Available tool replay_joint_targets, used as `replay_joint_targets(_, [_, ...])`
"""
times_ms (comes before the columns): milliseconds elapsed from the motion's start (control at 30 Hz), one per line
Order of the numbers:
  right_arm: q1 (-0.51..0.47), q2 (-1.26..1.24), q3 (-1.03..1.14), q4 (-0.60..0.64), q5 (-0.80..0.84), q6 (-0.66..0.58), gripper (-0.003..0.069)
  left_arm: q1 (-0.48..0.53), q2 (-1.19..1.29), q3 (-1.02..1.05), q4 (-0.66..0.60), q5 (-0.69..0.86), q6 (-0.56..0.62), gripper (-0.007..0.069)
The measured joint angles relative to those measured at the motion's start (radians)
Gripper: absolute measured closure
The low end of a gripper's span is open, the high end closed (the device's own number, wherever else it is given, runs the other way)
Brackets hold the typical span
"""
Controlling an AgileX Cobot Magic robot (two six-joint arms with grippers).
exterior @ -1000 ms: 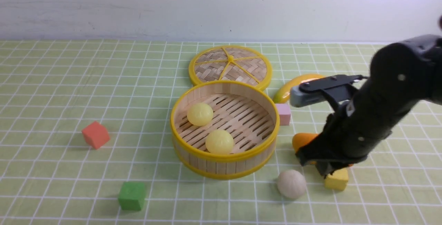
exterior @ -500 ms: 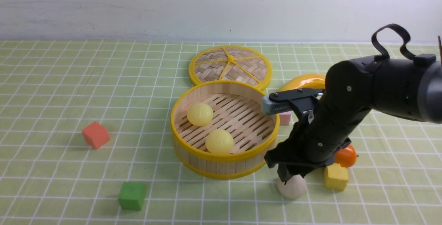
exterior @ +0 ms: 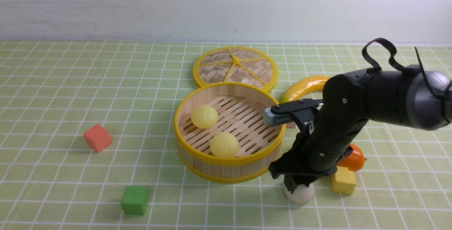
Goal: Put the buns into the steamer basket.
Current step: Use the right arm to grab a steamed stuffed bun, then use the right arm to put the steamed stuffed bun into the steamer
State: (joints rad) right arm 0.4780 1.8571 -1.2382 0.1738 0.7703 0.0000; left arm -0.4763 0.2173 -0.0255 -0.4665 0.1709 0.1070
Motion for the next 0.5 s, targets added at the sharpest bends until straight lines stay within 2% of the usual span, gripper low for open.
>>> replay_joint_targets(100, [0.0, 0.0, 0.0, -0.001, 0.002, 0.0, 0.0461, 0.0, 0.0, 0.0, 0.0, 0.0, 0.0, 0.0627])
replay_joint_targets(200, [0.0, 0.0, 0.0, -0.016, 0.003, 0.0, 0.0603, 0.0, 0.0, 0.0, 0.0, 0.0, 0.0, 0.0627])
replay_joint_targets(233, [0.0, 0.0, 0.0, -0.016, 0.003, 0.0, 0.0603, 0.0, 0.0, 0.0, 0.0, 0.0, 0.0, 0.0627])
replay_joint_targets(267, [0.0, -0.002, 0.0, -0.026, 0.005, 0.0, 0.0643, 0.0, 0.0, 0.0, 0.0, 0.0, 0.0, 0.0627])
replay_joint_targets(500, [0.0, -0.102, -0.021, -0.015, 0.093, 0.0, 0.0652, 0.0, 0.0, 0.0, 0.0, 0.0, 0.0, 0.0626])
